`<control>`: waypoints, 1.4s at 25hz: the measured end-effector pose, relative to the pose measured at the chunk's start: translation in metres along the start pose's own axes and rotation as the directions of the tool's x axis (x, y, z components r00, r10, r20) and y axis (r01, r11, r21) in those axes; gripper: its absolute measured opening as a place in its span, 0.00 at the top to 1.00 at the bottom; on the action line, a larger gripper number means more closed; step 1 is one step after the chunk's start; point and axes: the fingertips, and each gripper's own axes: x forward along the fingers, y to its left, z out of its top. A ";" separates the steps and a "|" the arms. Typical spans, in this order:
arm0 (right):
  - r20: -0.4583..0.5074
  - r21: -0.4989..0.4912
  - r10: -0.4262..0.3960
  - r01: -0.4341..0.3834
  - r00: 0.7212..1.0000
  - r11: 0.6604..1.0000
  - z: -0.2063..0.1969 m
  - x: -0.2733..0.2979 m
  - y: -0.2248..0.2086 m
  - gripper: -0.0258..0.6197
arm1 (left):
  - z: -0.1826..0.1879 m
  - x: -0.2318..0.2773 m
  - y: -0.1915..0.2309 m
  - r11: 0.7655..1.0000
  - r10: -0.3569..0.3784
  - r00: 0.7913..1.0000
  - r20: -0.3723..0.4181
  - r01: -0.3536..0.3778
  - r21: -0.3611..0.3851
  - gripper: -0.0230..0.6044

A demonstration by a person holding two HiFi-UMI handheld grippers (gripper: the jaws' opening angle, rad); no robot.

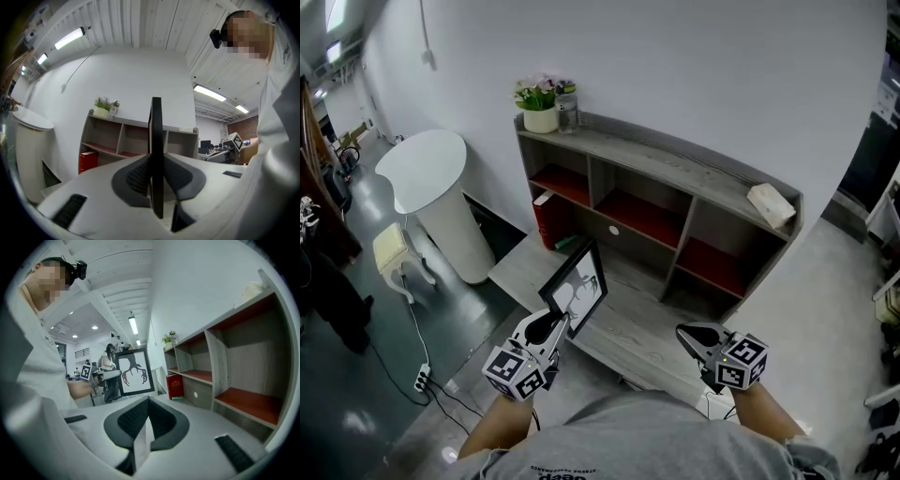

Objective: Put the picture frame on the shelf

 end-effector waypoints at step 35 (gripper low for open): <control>0.130 -0.236 0.111 -0.078 0.985 0.969 0.150 0.085 -0.067 0.95 | 0.135 0.152 0.082 0.861 -0.020 0.936 0.352 0.195 -0.469 0.82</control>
